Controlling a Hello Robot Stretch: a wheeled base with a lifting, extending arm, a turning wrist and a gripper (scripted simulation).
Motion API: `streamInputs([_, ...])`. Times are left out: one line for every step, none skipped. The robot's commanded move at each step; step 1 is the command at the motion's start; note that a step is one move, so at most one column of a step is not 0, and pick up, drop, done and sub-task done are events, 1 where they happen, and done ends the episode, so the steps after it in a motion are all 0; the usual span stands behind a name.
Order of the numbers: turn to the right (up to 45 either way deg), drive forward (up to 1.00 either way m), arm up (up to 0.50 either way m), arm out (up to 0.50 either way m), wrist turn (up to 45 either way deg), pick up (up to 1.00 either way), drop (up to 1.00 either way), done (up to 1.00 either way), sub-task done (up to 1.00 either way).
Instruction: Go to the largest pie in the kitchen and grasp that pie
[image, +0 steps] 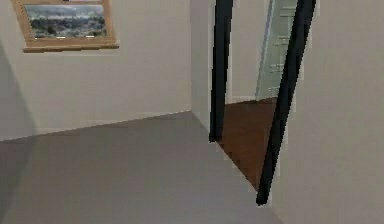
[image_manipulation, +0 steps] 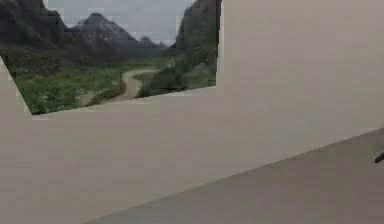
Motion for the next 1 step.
streamInputs([0.0, 1.00, 0.00, 0.00, 0.0, 0.00, 0.00, 0.00, 0.00])
